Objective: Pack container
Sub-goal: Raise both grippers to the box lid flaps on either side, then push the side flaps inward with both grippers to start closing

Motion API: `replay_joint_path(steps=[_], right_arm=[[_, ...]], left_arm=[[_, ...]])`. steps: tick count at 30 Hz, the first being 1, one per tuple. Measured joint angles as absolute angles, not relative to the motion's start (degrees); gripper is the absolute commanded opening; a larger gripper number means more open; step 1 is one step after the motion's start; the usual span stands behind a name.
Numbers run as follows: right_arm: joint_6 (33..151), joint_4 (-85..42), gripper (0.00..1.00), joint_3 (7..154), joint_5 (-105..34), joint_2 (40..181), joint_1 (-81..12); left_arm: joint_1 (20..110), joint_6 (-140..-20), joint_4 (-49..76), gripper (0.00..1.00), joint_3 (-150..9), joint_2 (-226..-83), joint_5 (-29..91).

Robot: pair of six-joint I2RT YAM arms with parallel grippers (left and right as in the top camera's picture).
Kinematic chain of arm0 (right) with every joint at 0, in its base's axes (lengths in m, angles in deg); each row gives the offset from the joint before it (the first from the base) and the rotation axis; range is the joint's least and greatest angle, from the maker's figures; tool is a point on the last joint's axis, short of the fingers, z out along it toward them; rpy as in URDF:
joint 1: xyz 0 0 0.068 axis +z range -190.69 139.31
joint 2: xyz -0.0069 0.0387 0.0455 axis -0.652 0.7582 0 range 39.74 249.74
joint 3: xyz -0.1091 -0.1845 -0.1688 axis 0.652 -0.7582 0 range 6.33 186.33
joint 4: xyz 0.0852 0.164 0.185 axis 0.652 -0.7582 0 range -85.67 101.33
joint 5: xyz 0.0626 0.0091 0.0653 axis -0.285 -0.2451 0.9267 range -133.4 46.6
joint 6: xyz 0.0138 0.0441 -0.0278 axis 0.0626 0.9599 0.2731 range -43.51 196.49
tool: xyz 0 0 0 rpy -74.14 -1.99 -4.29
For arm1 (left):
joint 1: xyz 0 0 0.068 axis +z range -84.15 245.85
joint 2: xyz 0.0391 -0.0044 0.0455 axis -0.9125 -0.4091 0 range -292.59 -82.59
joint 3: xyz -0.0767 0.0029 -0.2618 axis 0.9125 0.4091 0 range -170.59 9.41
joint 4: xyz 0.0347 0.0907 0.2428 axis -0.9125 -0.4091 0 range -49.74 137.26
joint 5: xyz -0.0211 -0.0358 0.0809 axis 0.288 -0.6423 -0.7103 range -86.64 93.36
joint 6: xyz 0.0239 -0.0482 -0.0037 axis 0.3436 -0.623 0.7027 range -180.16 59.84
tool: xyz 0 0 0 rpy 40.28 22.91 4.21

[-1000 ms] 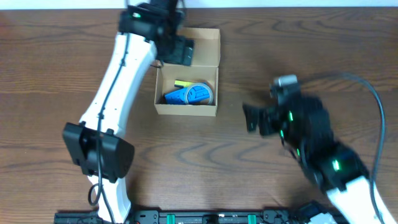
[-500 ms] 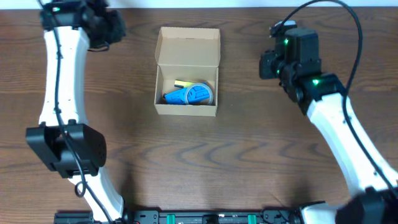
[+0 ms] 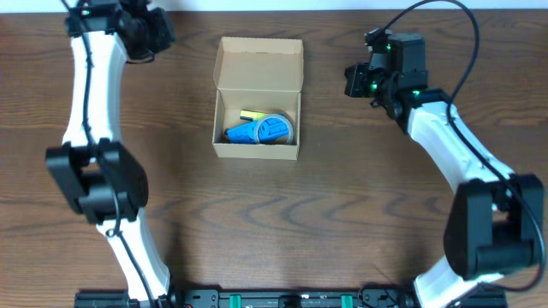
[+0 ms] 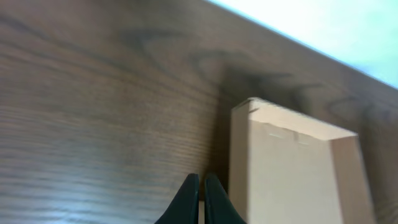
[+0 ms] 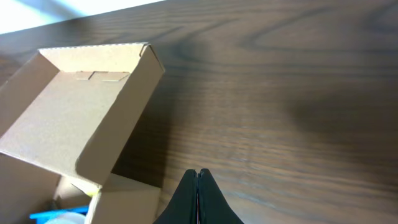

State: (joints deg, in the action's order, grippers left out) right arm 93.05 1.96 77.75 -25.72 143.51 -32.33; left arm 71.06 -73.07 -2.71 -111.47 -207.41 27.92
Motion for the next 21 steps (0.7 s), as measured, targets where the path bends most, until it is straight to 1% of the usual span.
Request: replay_joint_path(steps=[8, 17, 21], right_arm=[[100.17, 10.82, 0.01, 77.77, -19.82, 151.14, -32.49], [110.99, 22.07, 0.01, 77.88, -13.44, 160.30, -33.73], [115.28, 25.79, 0.01, 77.88, -11.58, 163.27, -33.71]], left_arm=[[71.24, -76.91, 0.91, 0.06, -111.47, -216.22, 32.55], [71.26, -78.97, 4.06, 0.06, -111.47, -216.98, 33.32], [71.28, -81.39, 4.45, 0.06, -111.47, -217.79, 36.31]])
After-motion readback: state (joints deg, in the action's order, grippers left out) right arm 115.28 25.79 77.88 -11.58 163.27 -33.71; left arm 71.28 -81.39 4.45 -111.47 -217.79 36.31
